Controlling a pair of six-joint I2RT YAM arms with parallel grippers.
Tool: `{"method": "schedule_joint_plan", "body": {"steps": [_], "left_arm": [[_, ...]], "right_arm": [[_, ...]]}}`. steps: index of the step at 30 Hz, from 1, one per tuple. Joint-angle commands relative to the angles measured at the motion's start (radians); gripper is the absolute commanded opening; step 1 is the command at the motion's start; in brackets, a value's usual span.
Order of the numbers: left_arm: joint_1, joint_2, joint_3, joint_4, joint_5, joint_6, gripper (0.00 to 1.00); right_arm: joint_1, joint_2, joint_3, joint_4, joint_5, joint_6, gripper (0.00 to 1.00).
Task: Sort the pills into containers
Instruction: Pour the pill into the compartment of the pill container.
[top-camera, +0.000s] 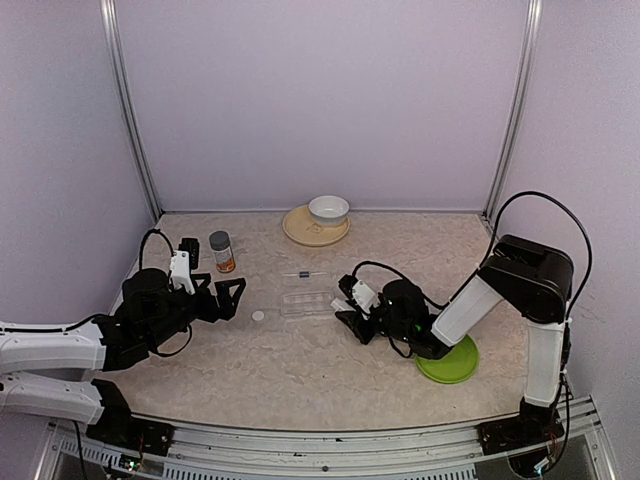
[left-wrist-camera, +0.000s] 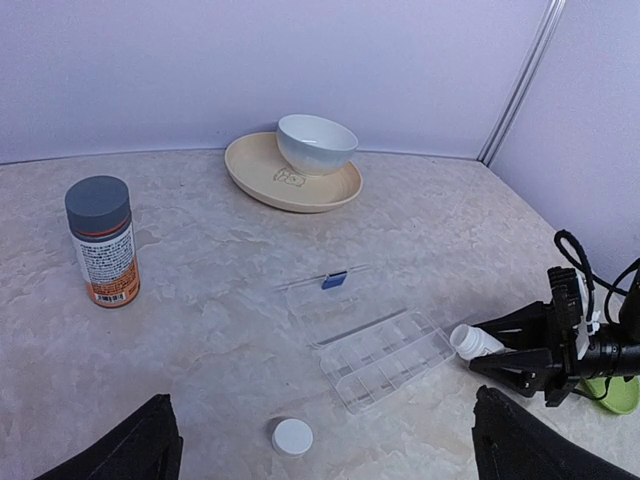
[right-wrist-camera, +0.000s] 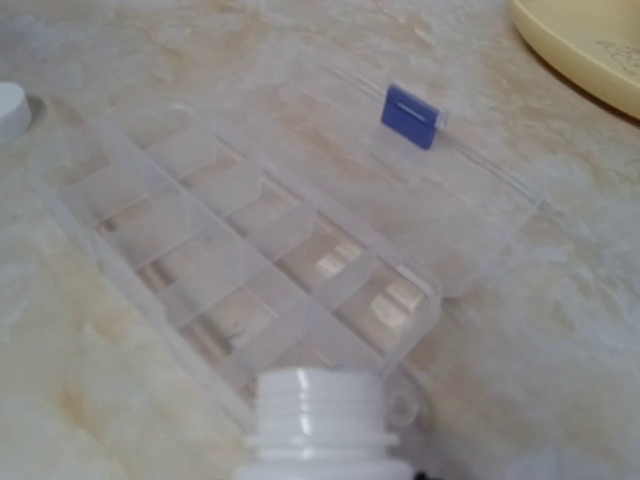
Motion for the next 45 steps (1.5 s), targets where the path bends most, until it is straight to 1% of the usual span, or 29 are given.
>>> {"method": "schedule_joint_plan", "body": {"steps": [1,16,29,45], "left_arm": [[0.007,0.003,-0.01,0.018,-0.002,0.002,0.99],[0.007,0.002,-0.011,0.018,0.001,0.002,0.99],[0.007,-0.007,-0.011,0.015,0.003,0.001,0.99],[0.007,-0.002,-0.011,0.018,0.007,-0.001,0.99]], "right_arm": [[0.014,-0.035,0.021,-0.025,0.011,-0.006,0.0],[0.02,-0.051,0.041,-0.084,0.023,-0.011,0.0],[0.024,-0.054,0.082,-0.17,0.033,-0.021,0.0],[0.032,-0.083,0.08,-0.207,0.047,-0.033,0.0]]}}
